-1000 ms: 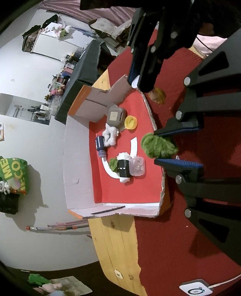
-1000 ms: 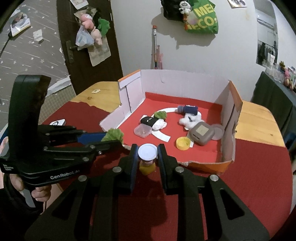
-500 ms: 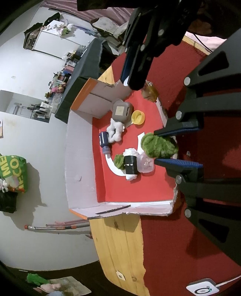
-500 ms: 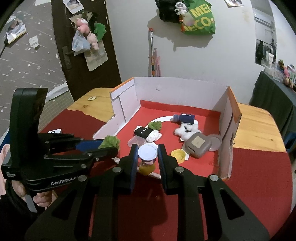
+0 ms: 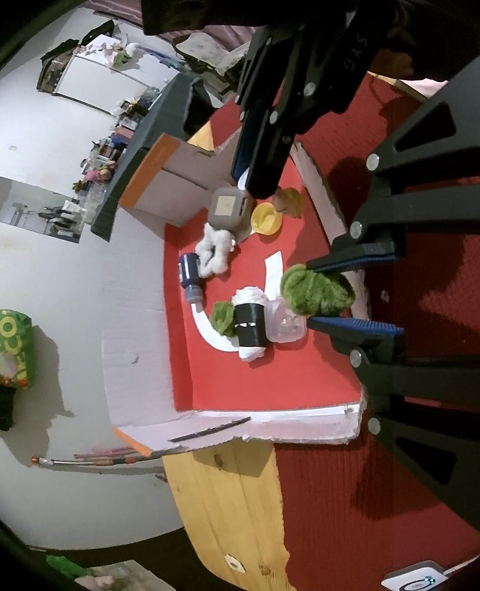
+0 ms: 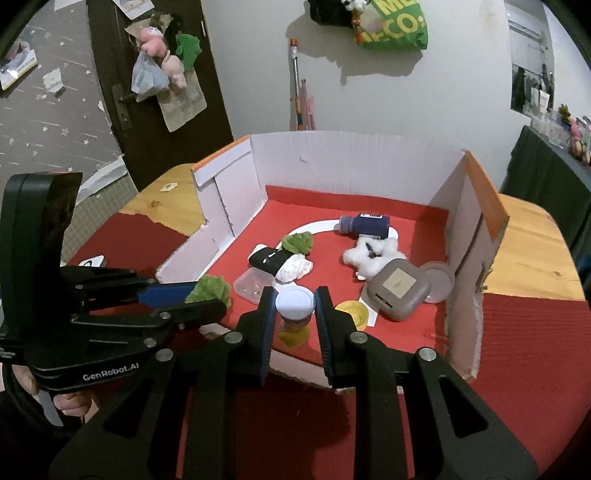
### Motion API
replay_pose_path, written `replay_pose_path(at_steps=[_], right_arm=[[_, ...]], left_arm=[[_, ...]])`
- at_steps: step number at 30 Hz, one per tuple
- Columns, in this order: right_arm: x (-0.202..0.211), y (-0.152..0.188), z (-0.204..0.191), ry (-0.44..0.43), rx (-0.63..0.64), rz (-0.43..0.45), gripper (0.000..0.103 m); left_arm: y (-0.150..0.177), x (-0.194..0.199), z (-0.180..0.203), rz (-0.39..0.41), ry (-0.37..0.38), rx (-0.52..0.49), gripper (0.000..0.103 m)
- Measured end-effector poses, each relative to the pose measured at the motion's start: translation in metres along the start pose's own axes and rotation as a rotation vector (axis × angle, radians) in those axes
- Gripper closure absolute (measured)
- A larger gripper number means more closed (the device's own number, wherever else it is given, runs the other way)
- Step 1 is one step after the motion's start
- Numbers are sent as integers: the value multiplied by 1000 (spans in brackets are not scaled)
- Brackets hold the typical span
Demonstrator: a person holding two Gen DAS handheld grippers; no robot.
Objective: Organize objects
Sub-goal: 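Carry the green ball and small doll over the box with both grippers, then lower and release the green ball with the left gripper while the right releases the doll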
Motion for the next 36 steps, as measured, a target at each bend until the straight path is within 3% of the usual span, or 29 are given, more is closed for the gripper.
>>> replay_pose_path(at_steps=[10,36], right_arm=[[-22,7,2,-6,1,-31,83],[-30,36,8,2,31,-174,83]], left_arm=[[8,-18,0,-61,15,-18,79],[4,-33,-7,-76,-12,-10,79]])
Point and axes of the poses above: each gripper's, at about its wrist camera, not at the fingertips, and x roughly against the way its jaws point, z to its right, y to its underside, the point moved 9 cm from there along -x, roughly the way its jaws point, and after that the axes turned 12 degrees about z, right-handed, at the moved point
